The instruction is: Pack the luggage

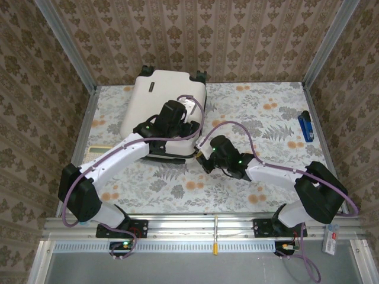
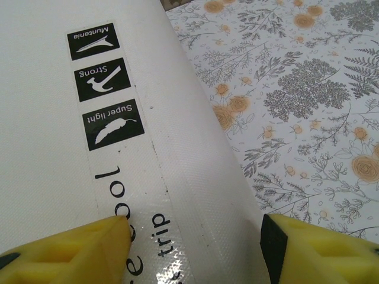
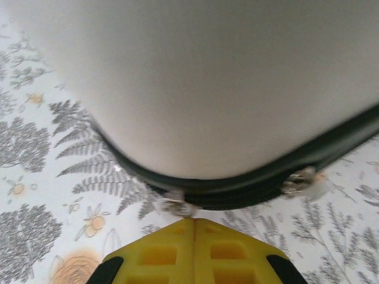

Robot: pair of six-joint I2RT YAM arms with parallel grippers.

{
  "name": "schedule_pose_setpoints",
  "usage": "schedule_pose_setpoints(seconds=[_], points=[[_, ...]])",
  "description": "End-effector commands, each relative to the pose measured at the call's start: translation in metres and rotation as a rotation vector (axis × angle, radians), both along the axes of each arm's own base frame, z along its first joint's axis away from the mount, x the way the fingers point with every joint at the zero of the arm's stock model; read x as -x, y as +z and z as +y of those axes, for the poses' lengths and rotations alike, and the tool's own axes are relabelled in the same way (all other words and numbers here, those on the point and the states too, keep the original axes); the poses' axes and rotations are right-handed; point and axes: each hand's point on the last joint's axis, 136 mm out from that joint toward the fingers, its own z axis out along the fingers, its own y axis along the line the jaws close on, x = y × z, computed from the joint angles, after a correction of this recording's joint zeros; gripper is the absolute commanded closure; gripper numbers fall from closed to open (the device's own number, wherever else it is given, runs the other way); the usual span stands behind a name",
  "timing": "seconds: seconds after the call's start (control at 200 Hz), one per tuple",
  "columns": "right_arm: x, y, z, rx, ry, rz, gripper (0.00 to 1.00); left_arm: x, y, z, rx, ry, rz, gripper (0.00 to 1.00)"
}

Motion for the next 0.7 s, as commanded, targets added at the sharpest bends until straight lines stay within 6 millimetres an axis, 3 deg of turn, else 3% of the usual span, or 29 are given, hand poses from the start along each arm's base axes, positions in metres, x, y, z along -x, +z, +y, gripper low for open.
schedule_pose_setpoints(seconds=[0.0,0.06,0.13,0.15,0.195,0.475,0.495,0.695], points=[[-0.023,0.02,-0.015,-0.101,-0.124,0.014,0.9,0.032,-0.086,0.017,-0.151,-0.019,0.272,0.37],[-0.027,0.028,-0.023,-0.158,-0.153,0.031,0.81,0.033,-0.086,0.018,-0.152,-0.018,0.272,0.37],[-0.031,0.028,-0.031,-0.202,-0.17,0.073,0.77,0.033,-0.085,0.019,-0.153,-0.017,0.27,0.37],[-0.031,0.04,-0.033,-0.23,-0.166,0.058,0.76,0.033,-0.086,0.019,-0.156,-0.016,0.271,0.37],[-0.03,0.043,-0.033,-0.242,-0.156,0.064,0.75,0.033,-0.086,0.019,-0.156,-0.018,0.271,0.37],[-0.014,0.041,-0.013,-0.269,-0.016,0.101,0.71,0.033,-0.086,0.018,-0.157,-0.023,0.272,0.38],[-0.013,0.029,-0.013,-0.248,-0.015,0.12,0.71,0.033,-0.086,0.018,-0.159,-0.021,0.271,0.38],[-0.016,-0.001,-0.015,-0.166,-0.059,0.136,0.69,0.034,-0.084,0.019,-0.16,-0.021,0.27,0.38]])
